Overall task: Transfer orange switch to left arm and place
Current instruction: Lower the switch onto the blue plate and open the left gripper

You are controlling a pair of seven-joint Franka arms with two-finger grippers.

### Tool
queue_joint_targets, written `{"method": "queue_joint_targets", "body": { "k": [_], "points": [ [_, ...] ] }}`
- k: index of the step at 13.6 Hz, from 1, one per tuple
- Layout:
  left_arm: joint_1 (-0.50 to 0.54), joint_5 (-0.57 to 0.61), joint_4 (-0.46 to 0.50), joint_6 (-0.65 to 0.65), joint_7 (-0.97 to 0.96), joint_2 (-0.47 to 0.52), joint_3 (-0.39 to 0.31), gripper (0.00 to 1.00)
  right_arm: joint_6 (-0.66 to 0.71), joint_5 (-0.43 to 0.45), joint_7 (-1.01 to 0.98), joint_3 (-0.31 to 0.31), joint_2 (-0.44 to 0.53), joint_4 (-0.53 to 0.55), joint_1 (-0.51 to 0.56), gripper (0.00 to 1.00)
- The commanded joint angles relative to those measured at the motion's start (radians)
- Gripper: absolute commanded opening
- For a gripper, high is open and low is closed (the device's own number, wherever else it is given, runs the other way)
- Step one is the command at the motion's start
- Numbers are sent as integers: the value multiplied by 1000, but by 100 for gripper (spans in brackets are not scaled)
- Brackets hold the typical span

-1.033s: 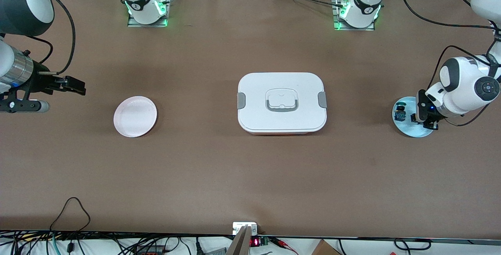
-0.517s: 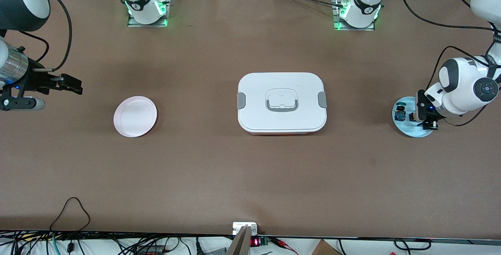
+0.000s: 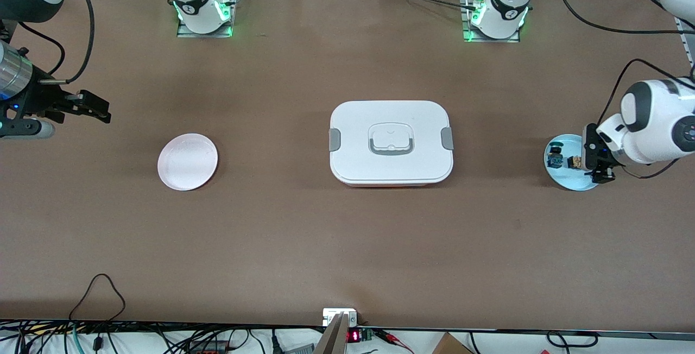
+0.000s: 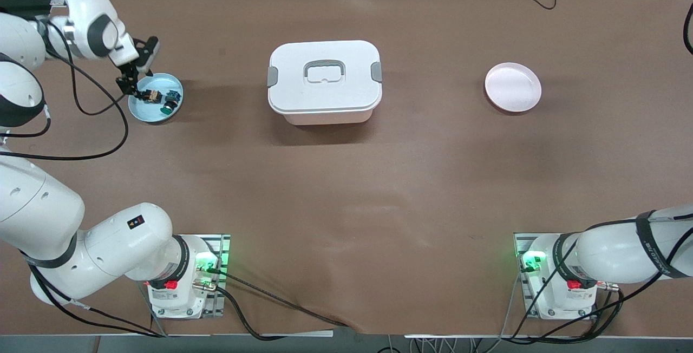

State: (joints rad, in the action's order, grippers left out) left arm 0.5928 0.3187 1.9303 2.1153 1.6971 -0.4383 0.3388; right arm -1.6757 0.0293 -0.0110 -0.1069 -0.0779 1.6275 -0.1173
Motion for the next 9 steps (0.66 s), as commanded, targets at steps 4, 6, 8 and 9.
{"method": "queue_joint_targets", "body": {
  "k": [4, 6, 8, 9],
  "points": [
    [-4, -32, -273, -462, -333, 12, 161, 100, 45, -12, -24, 6, 24, -23, 7, 100],
    [-5, -30, -322, -543, -486, 15, 227, 100, 51, -12, -24, 6, 26, -23, 7, 100],
    [-5, -32, -391, -650, -693, 12, 302, 100, 59, -12, -23, 6, 26, -23, 5, 100],
    [-16, -33, -417, -713, -817, 12, 328, 100, 60, -12, -23, 7, 27, -23, 5, 100]
  ]
}}
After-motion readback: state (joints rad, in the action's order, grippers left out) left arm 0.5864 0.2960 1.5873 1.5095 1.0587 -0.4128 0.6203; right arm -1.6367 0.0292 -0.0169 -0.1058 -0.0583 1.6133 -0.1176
